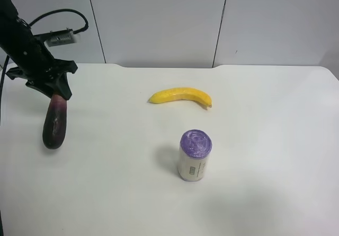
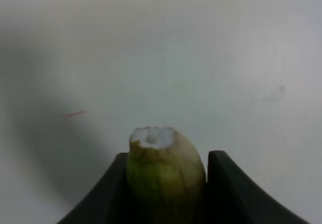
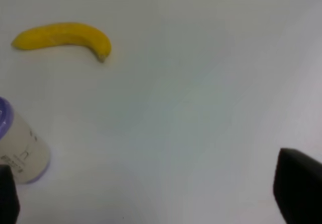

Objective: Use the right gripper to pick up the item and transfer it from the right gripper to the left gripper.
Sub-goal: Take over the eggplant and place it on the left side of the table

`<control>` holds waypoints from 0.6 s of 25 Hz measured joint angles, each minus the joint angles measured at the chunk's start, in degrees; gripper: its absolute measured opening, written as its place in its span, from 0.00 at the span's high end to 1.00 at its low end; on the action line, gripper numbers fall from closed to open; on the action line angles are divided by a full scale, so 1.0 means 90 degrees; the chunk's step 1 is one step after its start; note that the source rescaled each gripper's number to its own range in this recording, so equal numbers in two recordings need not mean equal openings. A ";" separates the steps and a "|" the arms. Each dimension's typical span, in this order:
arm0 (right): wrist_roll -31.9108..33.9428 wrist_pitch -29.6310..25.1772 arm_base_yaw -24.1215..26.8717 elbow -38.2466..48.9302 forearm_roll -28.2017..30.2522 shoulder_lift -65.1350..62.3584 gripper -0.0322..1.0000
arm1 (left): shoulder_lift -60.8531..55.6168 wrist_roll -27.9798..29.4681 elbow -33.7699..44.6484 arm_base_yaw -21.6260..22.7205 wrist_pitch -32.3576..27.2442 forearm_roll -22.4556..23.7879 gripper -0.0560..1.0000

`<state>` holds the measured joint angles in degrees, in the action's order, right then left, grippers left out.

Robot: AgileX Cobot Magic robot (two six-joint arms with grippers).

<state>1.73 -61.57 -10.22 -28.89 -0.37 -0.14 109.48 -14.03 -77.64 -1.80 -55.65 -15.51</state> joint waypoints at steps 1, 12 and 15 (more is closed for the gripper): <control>0.0000 0.0000 0.0000 0.0000 0.0000 0.0000 0.00 | 0.0135 0.0006 -0.0025 0.0000 0.0031 0.0007 0.93; 0.0000 0.0000 0.0000 0.0000 0.0000 0.0000 0.00 | 0.0873 0.0010 -0.0072 0.0000 0.0758 0.0029 0.94; 0.0000 0.0000 0.0000 0.0000 0.0000 0.0000 0.00 | 0.0954 0.0010 -0.0077 0.0000 0.0894 0.0029 0.94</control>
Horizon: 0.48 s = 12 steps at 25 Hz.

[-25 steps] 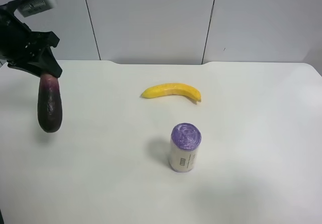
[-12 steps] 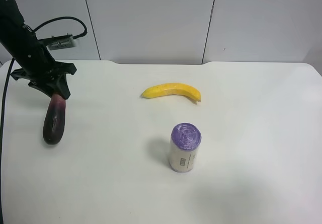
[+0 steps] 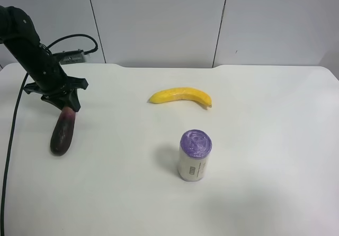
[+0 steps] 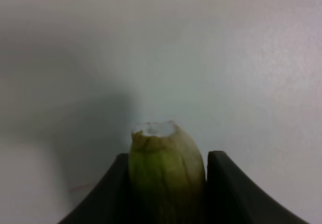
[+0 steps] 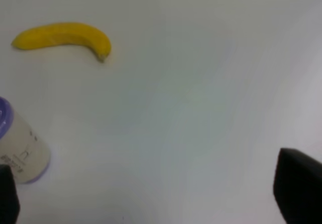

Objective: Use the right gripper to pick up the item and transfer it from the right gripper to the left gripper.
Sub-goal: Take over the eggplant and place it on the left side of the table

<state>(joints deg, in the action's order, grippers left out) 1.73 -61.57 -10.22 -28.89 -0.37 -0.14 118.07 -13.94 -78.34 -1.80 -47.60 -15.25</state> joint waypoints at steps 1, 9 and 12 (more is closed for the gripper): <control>0.0000 0.0000 0.0000 0.0000 0.0000 0.0000 0.00 | 0.0035 0.0000 0.0000 0.0000 0.0053 0.0000 0.94; 0.0000 0.0000 0.0000 0.0000 0.0000 0.0000 0.00 | 0.0053 0.0000 0.0006 0.0000 0.0310 0.0000 0.94; 0.0000 0.0000 0.0000 0.0000 0.0000 0.0000 0.00 | 0.0053 0.0000 0.0006 0.0000 0.0330 0.0000 0.94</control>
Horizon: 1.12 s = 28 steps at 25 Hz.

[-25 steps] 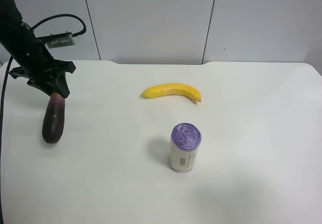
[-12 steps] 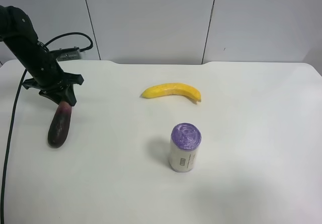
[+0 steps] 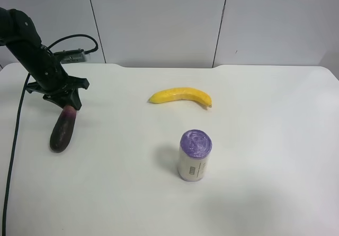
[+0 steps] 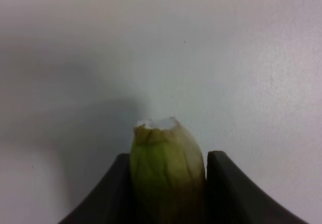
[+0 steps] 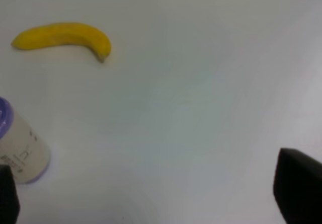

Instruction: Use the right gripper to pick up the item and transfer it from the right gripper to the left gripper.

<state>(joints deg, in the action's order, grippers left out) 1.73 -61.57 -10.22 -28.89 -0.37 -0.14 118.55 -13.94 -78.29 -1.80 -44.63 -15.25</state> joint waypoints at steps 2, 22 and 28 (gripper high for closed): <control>0.0000 0.0000 0.0000 0.0000 0.0000 0.0000 0.00 | 0.0000 0.0000 0.0000 0.0000 0.0067 0.0000 0.88; 0.0000 0.0000 0.0000 0.0000 0.0000 0.0000 0.00 | -0.0085 0.0000 0.0000 0.0000 0.0078 0.0002 0.00; 0.0000 0.0000 0.0000 0.0000 0.0000 0.0000 0.00 | -0.0772 0.0000 0.0000 0.0000 -0.0371 0.0112 0.00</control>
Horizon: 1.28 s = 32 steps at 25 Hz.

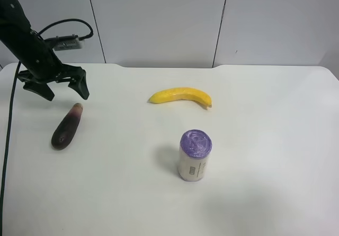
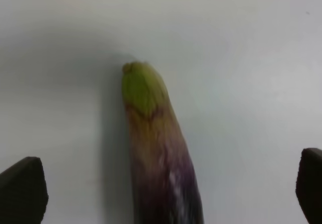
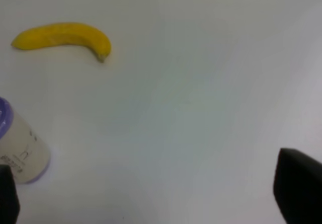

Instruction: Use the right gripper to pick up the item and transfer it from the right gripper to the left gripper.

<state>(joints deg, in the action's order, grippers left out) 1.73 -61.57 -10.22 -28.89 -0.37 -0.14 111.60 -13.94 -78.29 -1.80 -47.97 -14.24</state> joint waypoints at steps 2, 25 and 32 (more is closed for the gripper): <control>0.0000 0.0000 0.0000 0.0000 0.0000 0.0000 0.00 | -0.0342 0.0000 0.0000 0.0000 -0.0284 0.0068 0.00; 0.0000 0.0000 0.0000 0.0000 0.0000 0.0000 0.00 | -0.6255 0.0419 0.1497 0.0000 -0.2373 0.0449 0.00; 0.0000 0.0000 0.0000 0.0000 0.0000 0.0000 0.00 | -0.8533 0.0469 0.2957 0.0000 -0.2403 0.0454 0.00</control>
<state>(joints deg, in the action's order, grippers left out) 1.73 -61.57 -10.22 -28.89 -0.37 -0.14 34.80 -9.72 -51.67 -1.80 -69.60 -10.15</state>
